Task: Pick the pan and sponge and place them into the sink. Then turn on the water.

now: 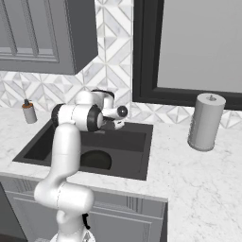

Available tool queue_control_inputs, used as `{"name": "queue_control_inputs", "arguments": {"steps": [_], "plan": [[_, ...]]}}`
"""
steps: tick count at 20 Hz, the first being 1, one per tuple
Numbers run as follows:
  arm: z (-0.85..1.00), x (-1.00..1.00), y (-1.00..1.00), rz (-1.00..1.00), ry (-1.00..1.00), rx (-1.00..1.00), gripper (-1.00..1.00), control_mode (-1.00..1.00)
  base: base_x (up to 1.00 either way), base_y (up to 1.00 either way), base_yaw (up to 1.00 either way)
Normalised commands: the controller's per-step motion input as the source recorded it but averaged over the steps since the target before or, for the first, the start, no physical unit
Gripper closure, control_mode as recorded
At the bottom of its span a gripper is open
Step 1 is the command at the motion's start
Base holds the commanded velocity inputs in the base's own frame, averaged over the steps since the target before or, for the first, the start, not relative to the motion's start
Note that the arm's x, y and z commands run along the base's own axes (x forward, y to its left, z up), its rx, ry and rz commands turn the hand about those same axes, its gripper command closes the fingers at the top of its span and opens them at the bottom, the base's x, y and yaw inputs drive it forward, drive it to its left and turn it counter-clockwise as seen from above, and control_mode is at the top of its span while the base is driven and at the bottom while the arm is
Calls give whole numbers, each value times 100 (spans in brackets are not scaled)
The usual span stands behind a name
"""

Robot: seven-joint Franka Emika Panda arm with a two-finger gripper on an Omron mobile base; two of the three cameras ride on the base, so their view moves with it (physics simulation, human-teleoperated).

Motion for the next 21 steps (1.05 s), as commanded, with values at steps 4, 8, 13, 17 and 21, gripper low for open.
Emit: {"name": "queue_control_inputs", "arguments": {"steps": [4,8,13,17,21], "plan": [[0,63,-25,0,25,28,100,-100,0,0,0],[0,53,-34,0,19,33,100,-100,0,0,0],[-6,25,-27,-10,9,28,100,-100,0,0,0],[-8,5,-18,-8,3,18,100,-100,0,0,0],[-8,0,-3,0,0,2,100,-100,0,0,0]]}}
